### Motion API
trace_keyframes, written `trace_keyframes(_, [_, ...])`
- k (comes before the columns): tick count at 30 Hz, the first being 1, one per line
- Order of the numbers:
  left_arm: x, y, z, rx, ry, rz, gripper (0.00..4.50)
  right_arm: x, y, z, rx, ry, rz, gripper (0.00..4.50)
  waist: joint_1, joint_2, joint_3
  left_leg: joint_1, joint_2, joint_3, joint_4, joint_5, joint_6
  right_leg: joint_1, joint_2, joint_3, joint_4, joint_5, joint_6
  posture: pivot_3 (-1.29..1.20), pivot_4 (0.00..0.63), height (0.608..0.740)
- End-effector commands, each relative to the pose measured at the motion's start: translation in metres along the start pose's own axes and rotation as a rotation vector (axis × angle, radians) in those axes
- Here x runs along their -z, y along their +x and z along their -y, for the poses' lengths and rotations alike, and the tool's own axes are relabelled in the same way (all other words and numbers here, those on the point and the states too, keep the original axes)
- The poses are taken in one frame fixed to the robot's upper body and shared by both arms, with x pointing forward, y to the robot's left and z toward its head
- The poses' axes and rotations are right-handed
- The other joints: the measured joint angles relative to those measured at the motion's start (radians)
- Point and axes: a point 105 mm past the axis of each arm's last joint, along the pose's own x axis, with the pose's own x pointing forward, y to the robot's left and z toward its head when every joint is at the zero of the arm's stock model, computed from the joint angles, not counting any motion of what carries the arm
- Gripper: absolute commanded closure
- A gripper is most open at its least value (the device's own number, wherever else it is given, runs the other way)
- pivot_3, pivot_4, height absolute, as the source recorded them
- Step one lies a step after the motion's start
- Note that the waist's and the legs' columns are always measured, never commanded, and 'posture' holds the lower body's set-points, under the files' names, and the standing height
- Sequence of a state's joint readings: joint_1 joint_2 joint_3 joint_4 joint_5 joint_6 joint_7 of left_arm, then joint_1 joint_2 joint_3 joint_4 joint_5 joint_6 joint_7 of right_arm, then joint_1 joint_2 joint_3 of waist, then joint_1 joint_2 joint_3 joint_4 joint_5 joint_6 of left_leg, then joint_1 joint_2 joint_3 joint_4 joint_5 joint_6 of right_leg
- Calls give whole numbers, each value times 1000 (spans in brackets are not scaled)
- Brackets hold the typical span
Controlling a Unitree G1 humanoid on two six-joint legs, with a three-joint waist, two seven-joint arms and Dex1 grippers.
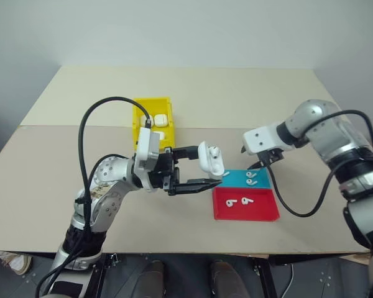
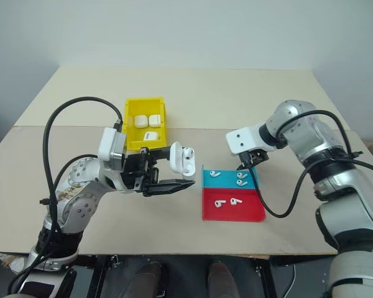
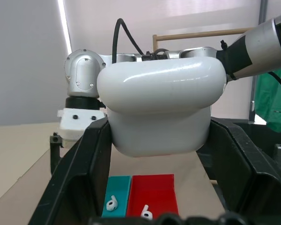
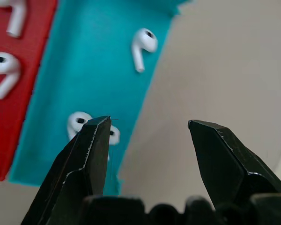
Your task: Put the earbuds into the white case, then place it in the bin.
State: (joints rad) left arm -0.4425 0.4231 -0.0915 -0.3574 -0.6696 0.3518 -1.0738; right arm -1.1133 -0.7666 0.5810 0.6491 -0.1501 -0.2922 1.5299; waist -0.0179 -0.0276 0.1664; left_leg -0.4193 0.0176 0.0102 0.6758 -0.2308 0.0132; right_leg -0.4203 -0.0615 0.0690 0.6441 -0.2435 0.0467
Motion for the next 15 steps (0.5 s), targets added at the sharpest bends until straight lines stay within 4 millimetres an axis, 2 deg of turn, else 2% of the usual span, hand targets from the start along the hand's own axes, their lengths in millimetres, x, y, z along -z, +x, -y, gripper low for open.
trace_keyframes(1, [-11,0,4,-6,45,19,1744,3,-9,-3,-56,-52,-19,1369,3,0,0,0,0,0,0,0,0,0,0,0,0,0,0,0,150,740])
trace_keyframes(2, [-11,0,4,-10,46,19,1744,3,-8,-4,-63,-52,-12,1369,4,0,0,0,0,0,0,0,0,0,0,0,0,0,0,0,150,740])
trace_keyframes(5, [-12,-2,6,-25,51,14,1744,4,-6,-4,-59,-50,1,1872,2,0,0,0,0,0,0,0,0,0,-1,0,0,0,0,0,150,740])
trace_keyframes(15, [-13,-4,6,-33,52,5,1744,10,2,-13,-97,-31,4,1872,0,0,0,1,0,0,0,0,-1,-1,0,0,2,0,-1,0,150,740])
